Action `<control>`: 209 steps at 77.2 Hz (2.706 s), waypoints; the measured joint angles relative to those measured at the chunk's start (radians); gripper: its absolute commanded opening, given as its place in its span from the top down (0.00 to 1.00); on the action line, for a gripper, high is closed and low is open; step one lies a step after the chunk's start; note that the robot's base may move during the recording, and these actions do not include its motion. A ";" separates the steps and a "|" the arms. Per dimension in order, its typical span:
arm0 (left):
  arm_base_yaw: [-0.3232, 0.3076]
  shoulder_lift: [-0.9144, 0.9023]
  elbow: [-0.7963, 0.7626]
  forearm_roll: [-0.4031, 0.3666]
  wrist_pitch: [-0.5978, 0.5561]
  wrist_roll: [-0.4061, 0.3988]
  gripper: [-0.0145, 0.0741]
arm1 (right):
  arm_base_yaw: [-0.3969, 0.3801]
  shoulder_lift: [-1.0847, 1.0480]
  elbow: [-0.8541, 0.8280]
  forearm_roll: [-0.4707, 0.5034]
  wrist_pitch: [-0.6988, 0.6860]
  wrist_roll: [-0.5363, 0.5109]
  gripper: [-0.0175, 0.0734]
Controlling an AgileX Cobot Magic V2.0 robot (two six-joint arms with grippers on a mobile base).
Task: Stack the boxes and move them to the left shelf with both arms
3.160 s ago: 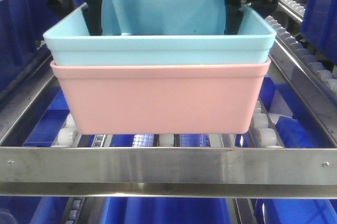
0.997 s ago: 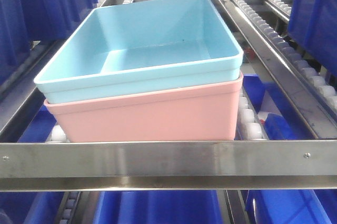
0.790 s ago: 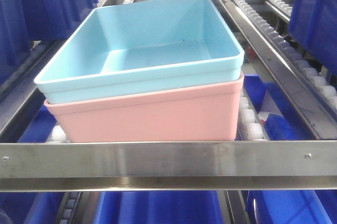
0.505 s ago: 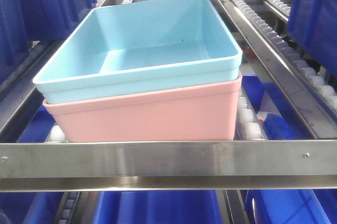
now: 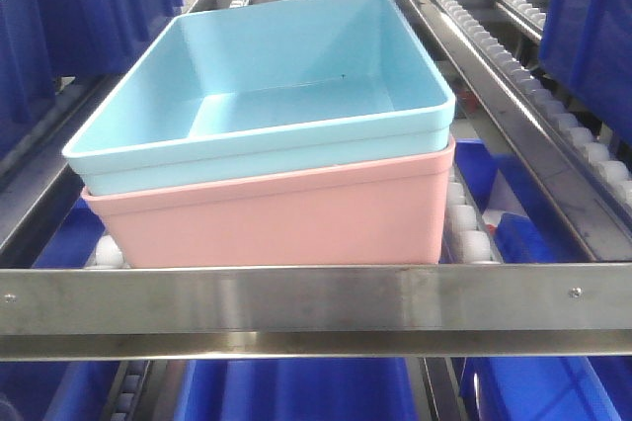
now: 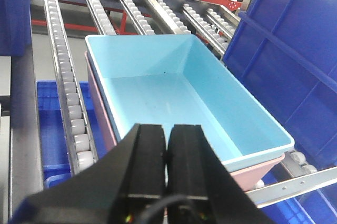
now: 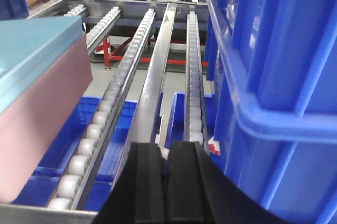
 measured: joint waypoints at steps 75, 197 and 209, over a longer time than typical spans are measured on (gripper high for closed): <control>0.281 -0.222 0.197 -0.223 -0.063 0.281 0.84 | -0.001 -0.001 0.016 0.004 -0.051 0.015 0.75; 0.529 -0.321 0.355 -0.248 -0.148 0.420 0.84 | -0.001 -0.002 0.016 0.004 -0.053 0.018 0.75; 0.529 -0.321 0.355 -0.248 -0.148 0.420 0.84 | -0.001 -0.002 0.016 0.004 -0.053 0.018 0.75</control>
